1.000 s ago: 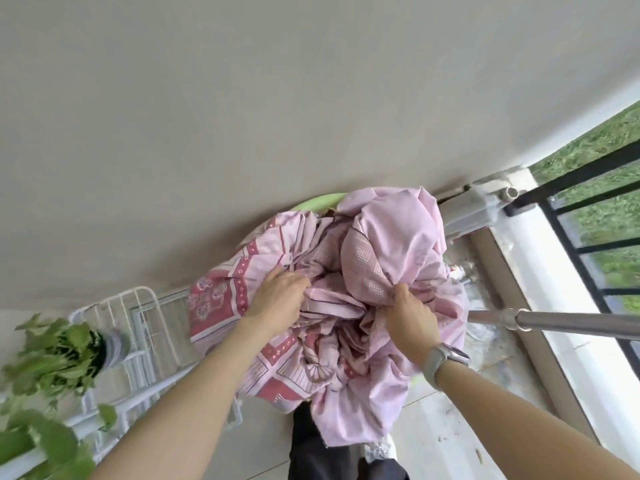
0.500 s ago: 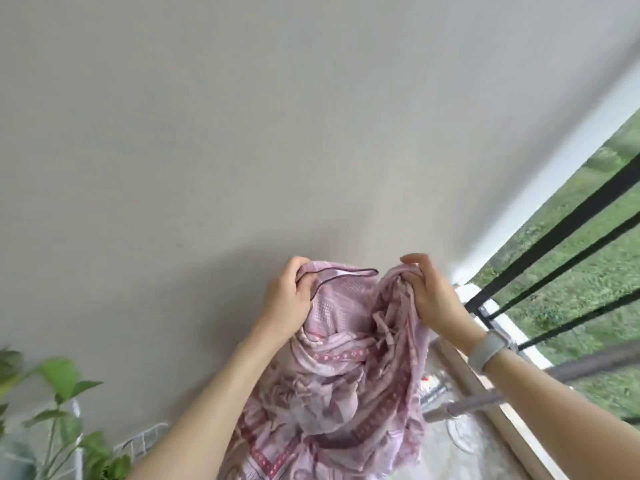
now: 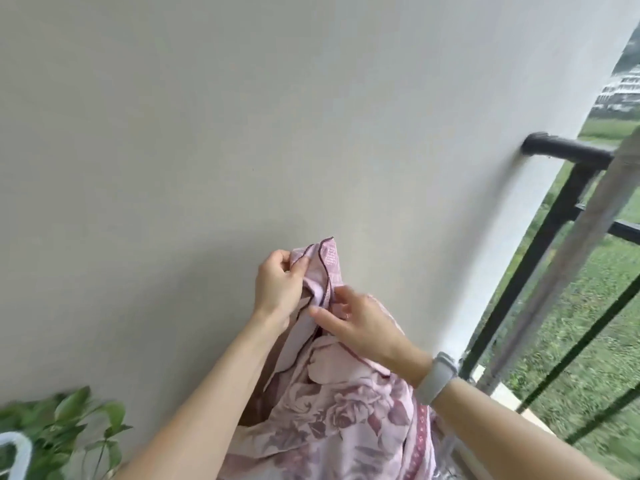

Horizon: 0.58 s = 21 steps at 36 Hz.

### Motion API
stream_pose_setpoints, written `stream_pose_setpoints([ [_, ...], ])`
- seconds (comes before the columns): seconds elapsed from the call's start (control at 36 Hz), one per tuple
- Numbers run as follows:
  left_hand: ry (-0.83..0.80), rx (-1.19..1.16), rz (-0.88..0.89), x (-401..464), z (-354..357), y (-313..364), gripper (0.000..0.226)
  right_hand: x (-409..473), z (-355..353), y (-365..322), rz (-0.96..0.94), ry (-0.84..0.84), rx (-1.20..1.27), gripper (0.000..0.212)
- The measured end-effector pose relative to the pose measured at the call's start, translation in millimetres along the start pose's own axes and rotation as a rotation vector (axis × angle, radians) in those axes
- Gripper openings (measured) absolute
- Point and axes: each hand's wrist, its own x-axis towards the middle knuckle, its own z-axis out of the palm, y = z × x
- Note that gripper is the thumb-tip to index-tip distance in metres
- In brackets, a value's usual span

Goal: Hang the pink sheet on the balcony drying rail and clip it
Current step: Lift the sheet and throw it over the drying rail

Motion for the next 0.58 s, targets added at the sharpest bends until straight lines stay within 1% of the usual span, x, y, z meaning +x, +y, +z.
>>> stream_pose_setpoints([
  [0.06,-0.027,-0.033,-0.057,-10.0,-0.2,2.8,0.019,-3.1,9.7,7.7,0.016,0.128,0.006,0.025],
  [0.08,-0.045,-0.045,-0.068,-14.2,-0.7,4.3,0.019,-3.5,10.4,12.4,0.001,0.165,0.007,0.022],
  [0.14,-0.099,-0.083,-0.098,-23.2,-3.8,9.4,0.016,-5.0,6.8,18.6,-0.029,0.164,-0.033,0.031],
  [0.17,-0.128,-0.103,-0.110,-26.5,-5.9,11.2,0.016,-6.7,2.6,19.9,-0.040,0.145,-0.065,0.032],
  [0.22,-0.169,-0.121,-0.108,-32.1,-9.9,12.8,0.014,-11.1,-8.4,21.4,-0.074,0.120,-0.132,0.031],
  [0.28,-0.176,-0.112,-0.090,-34.9,-14.5,11.7,0.013,-11.3,-22.3,26.9,-0.086,0.130,-0.213,0.028],
  [0.33,-0.130,-0.097,-0.080,-34.1,-22.0,9.9,0.018,-8.7,-41.7,37.8,-0.018,0.175,-0.242,0.027],
  [0.39,-0.032,-0.089,-0.091,-28.1,-33.3,2.8,0.024,-5.4,-64.1,49.6,0.084,0.246,-0.222,0.032],
  [0.44,0.055,-0.078,-0.081,-20.4,-43.6,-2.8,0.026,-0.9,-82.5,55.5,0.149,0.306,-0.196,0.036],
  [0.53,0.095,-0.096,-0.020,-9.6,-45.2,9.2,0.018,16.0,-101.3,44.7,0.176,0.380,-0.140,0.031],
  [0.58,0.145,-0.116,0.071,-1.3,-43.8,33.3,0.019,31.1,-116.6,24.6,0.138,0.432,-0.153,0.024],
])
